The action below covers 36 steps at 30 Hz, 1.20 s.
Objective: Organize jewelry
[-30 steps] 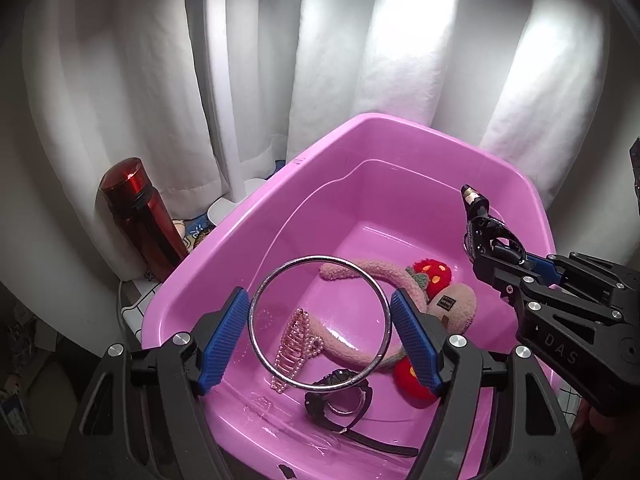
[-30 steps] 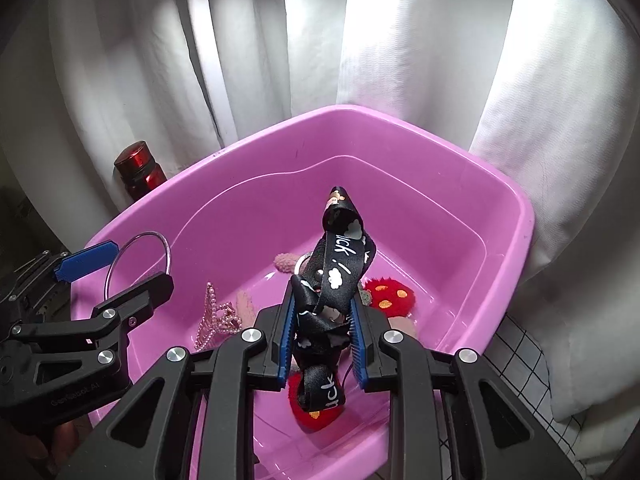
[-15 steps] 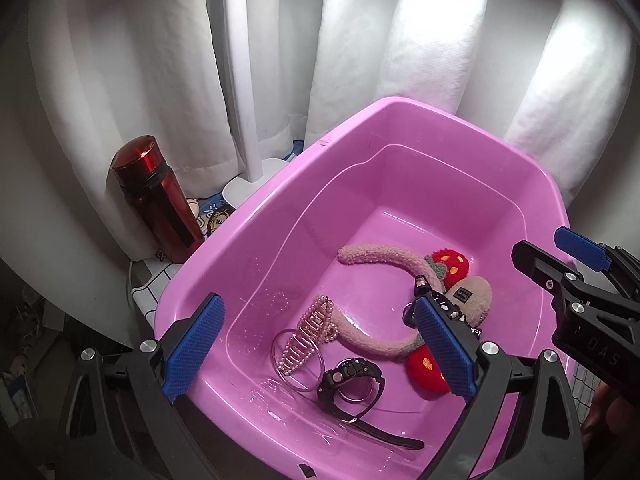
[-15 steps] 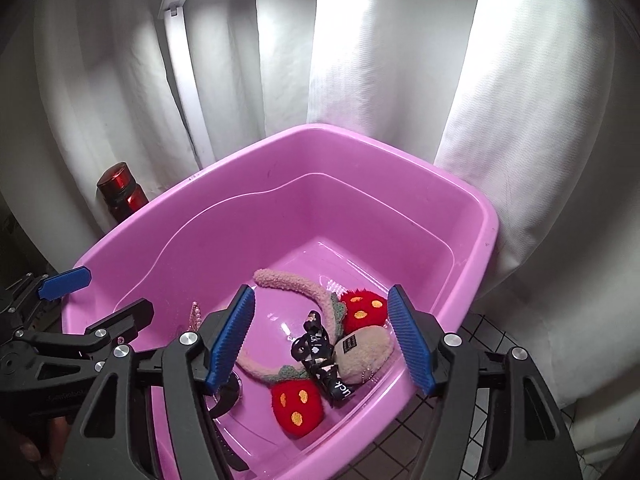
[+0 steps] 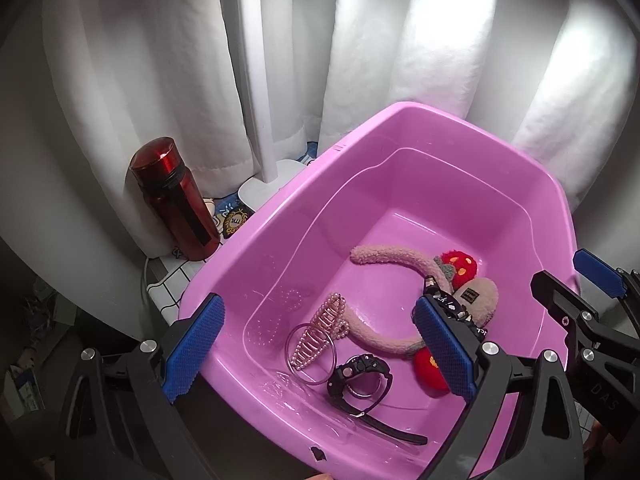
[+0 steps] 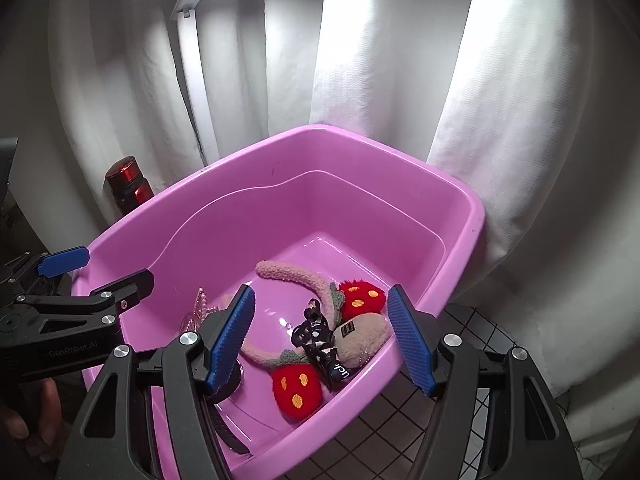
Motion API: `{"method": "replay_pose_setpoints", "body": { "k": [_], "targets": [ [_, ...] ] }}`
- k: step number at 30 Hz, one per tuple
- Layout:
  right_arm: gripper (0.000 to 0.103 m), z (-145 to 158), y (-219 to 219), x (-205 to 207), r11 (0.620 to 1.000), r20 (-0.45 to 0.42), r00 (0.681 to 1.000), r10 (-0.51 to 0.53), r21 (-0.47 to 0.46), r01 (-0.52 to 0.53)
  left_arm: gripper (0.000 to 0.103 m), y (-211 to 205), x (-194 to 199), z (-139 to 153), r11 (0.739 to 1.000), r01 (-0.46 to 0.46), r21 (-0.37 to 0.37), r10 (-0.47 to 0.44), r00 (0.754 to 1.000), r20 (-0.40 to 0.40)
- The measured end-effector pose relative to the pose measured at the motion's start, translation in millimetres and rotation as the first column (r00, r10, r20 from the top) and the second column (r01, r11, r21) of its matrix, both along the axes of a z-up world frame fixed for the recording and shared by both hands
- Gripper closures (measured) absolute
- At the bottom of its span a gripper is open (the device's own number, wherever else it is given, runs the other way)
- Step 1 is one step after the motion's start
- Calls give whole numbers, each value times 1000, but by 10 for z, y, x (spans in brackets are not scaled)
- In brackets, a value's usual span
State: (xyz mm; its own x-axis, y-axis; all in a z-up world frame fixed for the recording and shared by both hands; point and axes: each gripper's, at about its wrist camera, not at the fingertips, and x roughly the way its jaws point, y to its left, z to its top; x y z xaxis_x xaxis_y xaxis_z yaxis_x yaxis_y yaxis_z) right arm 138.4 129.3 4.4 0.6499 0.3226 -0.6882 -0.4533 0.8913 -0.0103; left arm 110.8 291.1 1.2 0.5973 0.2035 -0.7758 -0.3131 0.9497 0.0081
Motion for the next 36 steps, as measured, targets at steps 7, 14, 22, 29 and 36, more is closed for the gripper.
{"method": "replay_pose_setpoints", "body": {
  "k": [7,14,22,29,36],
  "targets": [
    [37,62,-25,-107,1000,14,1000,-2,7,1,9,0,-55,34,1000,-8,2,8,1000,5],
    [37,81,-41,-192,1000,16,1000,-5,5,4,9,-16,-89,57,1000,-7,2,7,1000,9],
    [37,60,-80,-307,1000,18,1000,-6,0,6,9,-40,-146,30,1000,-15,-4,15,1000,1],
    [37,82,-113,-368,1000,24,1000,-10,-2,10,9,-57,-203,34,1000,-21,0,21,1000,4],
    [37,97,-171,-396,999,19,999,-32,11,32,9,-110,-254,56,1000,-13,19,13,1000,3]
  ]
}}
